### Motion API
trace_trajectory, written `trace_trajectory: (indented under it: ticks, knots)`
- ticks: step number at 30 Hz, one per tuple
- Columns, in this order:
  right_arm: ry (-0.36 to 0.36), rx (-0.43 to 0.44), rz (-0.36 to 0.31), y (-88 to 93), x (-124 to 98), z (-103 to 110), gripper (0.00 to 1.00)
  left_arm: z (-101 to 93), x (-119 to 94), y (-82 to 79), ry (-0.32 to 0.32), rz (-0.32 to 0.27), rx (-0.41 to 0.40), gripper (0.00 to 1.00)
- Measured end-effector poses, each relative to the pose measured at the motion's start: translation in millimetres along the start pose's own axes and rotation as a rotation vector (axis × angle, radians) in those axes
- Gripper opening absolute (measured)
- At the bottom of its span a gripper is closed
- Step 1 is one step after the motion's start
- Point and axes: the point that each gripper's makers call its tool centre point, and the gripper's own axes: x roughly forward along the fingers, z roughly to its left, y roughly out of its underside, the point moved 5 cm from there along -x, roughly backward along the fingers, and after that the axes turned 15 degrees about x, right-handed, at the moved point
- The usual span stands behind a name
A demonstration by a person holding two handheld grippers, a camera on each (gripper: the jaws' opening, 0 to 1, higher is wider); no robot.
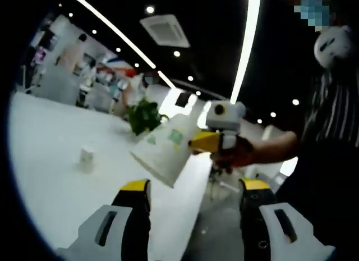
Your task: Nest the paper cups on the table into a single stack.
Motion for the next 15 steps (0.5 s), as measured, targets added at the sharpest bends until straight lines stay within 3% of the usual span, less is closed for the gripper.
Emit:
trace_trajectory:
  ticks: [7, 15]
  knots:
    - [-0.014, 0.033, -0.011, 2.6, -0.5, 2.4, 0.35, 2.9, -2.5, -13.9, -0.002, -0.087, -0.044, 0.57]
    - [-0.028, 0.062, -0.031, 5.5, -2.1, 3.5, 0.35, 5.3, -4.2, -14.3, 0.002, -0.103, -0.069, 0.51]
